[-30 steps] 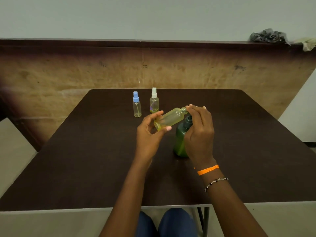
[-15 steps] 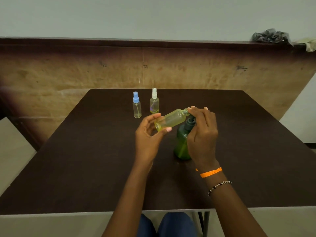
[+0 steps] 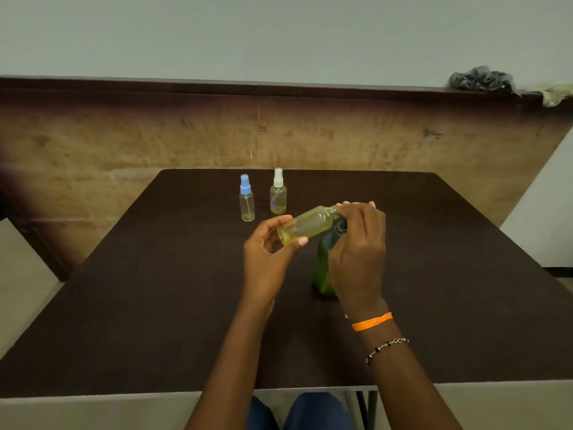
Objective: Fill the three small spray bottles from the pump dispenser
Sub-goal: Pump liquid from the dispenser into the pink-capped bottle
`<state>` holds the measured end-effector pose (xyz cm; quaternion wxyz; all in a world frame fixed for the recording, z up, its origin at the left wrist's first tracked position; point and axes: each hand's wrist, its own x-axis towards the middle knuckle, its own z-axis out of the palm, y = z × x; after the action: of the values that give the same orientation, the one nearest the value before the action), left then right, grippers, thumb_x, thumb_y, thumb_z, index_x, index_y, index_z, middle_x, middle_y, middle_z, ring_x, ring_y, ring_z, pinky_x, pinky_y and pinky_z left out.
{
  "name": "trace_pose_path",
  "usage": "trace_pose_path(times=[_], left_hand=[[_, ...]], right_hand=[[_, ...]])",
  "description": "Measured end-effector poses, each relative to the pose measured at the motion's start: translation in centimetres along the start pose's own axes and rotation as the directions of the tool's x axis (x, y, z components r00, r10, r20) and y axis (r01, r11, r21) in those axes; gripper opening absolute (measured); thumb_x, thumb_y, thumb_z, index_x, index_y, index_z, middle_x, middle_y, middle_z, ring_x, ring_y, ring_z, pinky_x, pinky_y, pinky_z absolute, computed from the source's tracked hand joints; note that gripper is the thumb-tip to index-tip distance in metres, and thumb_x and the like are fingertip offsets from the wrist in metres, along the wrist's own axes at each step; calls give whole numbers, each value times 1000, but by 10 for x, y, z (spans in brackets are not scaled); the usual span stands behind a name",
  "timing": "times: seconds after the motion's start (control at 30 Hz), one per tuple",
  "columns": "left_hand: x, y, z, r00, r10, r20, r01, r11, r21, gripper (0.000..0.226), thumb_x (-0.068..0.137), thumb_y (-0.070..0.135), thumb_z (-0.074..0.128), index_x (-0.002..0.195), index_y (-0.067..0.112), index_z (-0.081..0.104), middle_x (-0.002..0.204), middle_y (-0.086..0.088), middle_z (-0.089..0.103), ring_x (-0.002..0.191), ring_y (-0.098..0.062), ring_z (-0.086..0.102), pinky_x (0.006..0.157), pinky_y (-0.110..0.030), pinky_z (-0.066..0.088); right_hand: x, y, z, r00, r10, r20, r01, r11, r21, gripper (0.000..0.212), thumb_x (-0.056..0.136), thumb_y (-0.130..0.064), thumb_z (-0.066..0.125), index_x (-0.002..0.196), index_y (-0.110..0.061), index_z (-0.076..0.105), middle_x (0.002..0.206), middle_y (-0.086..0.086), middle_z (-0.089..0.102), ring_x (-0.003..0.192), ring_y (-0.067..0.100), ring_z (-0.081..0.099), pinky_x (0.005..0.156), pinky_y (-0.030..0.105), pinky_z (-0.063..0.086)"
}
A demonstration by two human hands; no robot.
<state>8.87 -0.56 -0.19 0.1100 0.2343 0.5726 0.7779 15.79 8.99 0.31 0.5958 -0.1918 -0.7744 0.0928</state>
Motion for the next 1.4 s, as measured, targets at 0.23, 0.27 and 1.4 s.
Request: trace_pose_path(times=[0.23,0.27,1.4], left_hand=[[-5,1,-1,1000,-3,-11,3,1000,27,39,72,-3,73,104,16,62,101,5,67,91,0,66,76,-15,52],[-6,3,-1,1000,2,-11,-1,1000,28,39,72,-3,73,104,16,62,100,6,67,91,1,65,76,-15,52],[-3,9,-1,999,-30,-14,31,996,81,38,74,-2,72,109,10,62,97,7,67,85,5,64,73,-11,51]], right_hand=[[-5,4,2,999,-37,-2,37,999,5,35,84,4,34,101,9,64,98,20,62,100,26,53,110,37,32],[-4,2,-1,999,-38,11,38,999,0,36,83,3,34,101,8,64,98,20,62,100,25,52,109,37,32],[17,0,-15,986,-51,160,49,999,18,39,85,-10,31,92,6,66,85,16,60,79,32,60,64,39,53]])
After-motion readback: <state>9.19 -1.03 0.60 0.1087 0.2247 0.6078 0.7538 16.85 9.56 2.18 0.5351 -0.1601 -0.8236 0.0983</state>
